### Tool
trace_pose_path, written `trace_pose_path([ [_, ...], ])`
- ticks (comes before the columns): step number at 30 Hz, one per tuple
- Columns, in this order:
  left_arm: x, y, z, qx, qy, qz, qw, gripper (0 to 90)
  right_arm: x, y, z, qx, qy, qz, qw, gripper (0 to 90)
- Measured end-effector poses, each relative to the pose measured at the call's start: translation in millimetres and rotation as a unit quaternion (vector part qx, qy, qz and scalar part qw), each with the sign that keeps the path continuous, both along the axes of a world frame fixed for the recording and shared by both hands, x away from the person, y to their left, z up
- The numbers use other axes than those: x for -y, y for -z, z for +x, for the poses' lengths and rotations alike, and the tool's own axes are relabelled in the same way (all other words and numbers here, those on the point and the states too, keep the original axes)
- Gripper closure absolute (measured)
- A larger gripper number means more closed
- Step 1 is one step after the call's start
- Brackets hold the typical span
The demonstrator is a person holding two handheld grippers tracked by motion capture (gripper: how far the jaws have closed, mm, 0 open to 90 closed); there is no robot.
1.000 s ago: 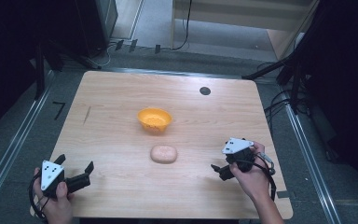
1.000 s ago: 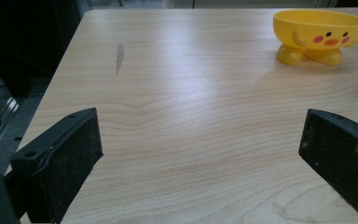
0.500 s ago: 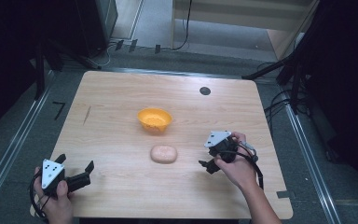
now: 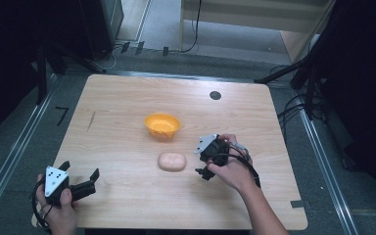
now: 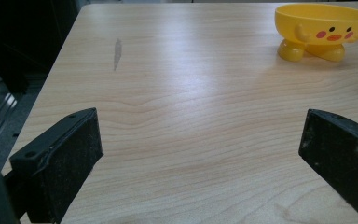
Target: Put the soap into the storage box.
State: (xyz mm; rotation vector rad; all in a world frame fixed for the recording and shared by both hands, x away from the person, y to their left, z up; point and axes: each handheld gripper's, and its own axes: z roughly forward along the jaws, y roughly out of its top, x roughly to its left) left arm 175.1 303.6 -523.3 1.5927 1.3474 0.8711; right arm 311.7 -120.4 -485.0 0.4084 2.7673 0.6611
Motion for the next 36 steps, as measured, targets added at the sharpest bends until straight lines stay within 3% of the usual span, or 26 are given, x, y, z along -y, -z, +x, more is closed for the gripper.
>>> trace_pose_path([
  [10,0.9,0.0,-0.6,0.0,0.002,0.003,1.0,0.0,-12.2,-7.5,10.1,-0.007,-0.015,-0.011,0.9998,12.6],
  [20,2.3,-0.1,0.0,-0.001,-0.006,0.011,0.9999,3.6,-42.3,-21.5,17.6,-0.015,-0.049,-0.034,0.9981,13.3],
  [27,3.3,0.1,0.3,0.001,-0.006,0.016,0.9999,3.6,-57.8,-20.4,19.5,-0.029,-0.074,-0.045,0.9958,13.8],
  [28,3.3,0.1,0.4,0.001,-0.006,0.016,0.9999,3.6,-61.8,-18.3,20.2,-0.04,-0.083,-0.051,0.9945,14.4],
  [36,3.5,0.1,0.7,-0.001,-0.004,0.018,0.9998,3.6,-73.9,-10.0,23.5,-0.06,-0.095,-0.065,0.9916,17.3],
])
